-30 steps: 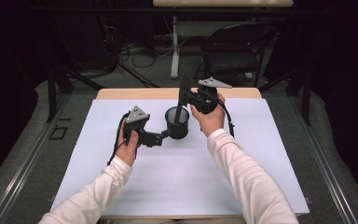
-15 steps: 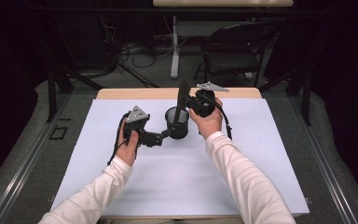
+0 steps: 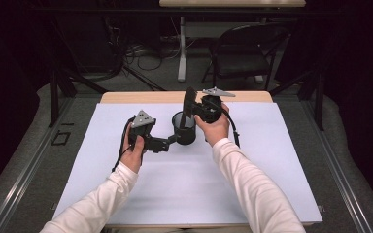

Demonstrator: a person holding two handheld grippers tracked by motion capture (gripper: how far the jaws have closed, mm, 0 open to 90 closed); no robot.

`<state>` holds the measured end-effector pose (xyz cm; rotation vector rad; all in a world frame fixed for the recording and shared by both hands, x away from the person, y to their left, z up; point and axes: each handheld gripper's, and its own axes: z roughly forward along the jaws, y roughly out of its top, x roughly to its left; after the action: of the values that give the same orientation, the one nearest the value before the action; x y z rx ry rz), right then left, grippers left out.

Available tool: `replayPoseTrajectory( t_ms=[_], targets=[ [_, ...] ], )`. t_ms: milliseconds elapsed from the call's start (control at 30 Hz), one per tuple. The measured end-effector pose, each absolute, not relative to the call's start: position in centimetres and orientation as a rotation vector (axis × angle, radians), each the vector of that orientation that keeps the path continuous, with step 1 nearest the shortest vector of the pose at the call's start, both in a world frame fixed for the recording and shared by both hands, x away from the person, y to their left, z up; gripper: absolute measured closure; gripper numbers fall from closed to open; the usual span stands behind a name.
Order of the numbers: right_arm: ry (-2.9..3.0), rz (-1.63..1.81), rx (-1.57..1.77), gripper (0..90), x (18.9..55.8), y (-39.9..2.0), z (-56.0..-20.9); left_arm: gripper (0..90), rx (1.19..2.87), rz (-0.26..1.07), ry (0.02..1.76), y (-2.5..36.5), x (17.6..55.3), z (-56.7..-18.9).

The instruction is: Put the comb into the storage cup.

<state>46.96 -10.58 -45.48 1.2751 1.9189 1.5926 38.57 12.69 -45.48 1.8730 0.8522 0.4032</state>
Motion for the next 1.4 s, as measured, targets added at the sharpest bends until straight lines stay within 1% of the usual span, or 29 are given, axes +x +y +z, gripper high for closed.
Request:
replayPoseTrajectory(
  t_ms=[333,933,1400],
  targets=[
    [1.925,1.59,1.297,87.2,47.0,-10.5,-46.2,0.7,1.874,0.402,0.854,12.7,38.6,-45.5],
    [1.92,1.611,1.35,87.0,47.4,-11.1,-46.5,0.7,1.874,0.401,0.854,12.7,38.6,-45.6],
    [1.888,1.632,1.45,86.6,48.2,-12.4,-47.0,0.7,1.871,0.402,0.857,12.8,38.6,-45.5]
  ],
)
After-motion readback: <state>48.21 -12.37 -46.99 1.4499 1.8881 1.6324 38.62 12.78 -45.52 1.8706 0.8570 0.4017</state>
